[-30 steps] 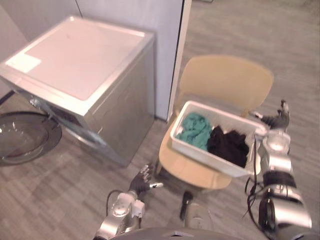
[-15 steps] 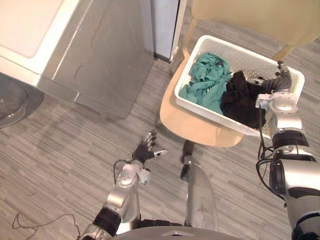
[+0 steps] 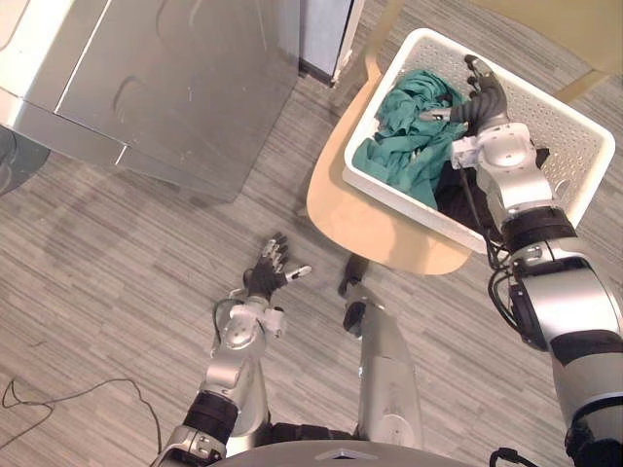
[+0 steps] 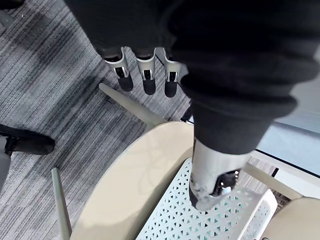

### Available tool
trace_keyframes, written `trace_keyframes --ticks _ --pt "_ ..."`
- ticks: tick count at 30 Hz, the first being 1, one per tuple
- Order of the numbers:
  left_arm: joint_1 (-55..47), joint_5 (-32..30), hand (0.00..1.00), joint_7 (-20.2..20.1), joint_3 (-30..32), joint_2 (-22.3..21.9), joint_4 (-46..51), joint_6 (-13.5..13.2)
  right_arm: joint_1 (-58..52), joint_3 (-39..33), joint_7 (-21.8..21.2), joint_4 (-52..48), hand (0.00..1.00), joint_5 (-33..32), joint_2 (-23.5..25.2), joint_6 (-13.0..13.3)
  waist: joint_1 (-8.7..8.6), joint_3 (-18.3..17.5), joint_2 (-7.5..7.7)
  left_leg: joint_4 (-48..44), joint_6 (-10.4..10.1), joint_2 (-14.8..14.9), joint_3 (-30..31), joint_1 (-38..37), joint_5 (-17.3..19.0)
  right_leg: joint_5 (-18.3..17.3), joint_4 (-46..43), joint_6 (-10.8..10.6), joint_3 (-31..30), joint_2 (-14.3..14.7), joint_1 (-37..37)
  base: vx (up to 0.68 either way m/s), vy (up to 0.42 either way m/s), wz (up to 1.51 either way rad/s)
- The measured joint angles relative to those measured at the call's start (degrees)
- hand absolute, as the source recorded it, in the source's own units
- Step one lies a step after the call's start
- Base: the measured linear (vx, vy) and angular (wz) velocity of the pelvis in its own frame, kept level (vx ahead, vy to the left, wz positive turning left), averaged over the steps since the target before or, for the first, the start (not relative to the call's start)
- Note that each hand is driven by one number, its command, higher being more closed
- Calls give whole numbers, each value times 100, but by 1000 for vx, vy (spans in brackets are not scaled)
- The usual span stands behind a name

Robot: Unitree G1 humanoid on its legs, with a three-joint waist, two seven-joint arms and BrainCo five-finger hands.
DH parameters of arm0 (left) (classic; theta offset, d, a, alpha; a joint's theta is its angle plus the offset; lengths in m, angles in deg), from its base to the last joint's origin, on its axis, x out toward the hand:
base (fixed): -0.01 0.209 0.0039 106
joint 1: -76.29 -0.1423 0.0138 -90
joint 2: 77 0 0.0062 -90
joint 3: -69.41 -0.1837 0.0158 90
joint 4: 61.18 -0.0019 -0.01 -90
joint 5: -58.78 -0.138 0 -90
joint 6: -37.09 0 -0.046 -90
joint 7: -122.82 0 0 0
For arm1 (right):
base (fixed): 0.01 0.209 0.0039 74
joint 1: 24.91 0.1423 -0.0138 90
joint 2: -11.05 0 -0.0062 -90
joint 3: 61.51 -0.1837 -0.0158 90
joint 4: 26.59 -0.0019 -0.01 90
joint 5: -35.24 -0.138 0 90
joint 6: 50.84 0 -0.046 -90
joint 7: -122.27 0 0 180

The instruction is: Pick up the laundry basket with both hands and put the clothes into the washing machine.

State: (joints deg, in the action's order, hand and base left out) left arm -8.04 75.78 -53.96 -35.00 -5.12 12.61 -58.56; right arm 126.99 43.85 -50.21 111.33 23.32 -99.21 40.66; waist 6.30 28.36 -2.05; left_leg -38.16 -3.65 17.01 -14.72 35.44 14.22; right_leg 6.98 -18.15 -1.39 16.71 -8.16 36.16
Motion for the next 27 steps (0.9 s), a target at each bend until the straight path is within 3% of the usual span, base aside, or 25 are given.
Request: trace_keyframes --ticks 6,15,27 --pt "23 42 0 34 196 -80 180 -5 181 277 -116 123 0 1 44 -22 9 0 2 39 -40 0 186 242 -80 27 92 16 166 16 63 13 -9 12" --pt "44 22 0 35 375 -121 220 36 612 1369 -574 1572 0 198 149 -176 69 -1 6 157 -92 -1 442 611 -318 37 116 46 502 13 197 -23 -33 15" --pt "356 16 0 35 705 -129 210 73 593 1625 -802 2076 0 811 206 -179 103 -36 71 314 -143 -23 533 696 -516 64 128 102 698 -31 197 -27 -8 8"
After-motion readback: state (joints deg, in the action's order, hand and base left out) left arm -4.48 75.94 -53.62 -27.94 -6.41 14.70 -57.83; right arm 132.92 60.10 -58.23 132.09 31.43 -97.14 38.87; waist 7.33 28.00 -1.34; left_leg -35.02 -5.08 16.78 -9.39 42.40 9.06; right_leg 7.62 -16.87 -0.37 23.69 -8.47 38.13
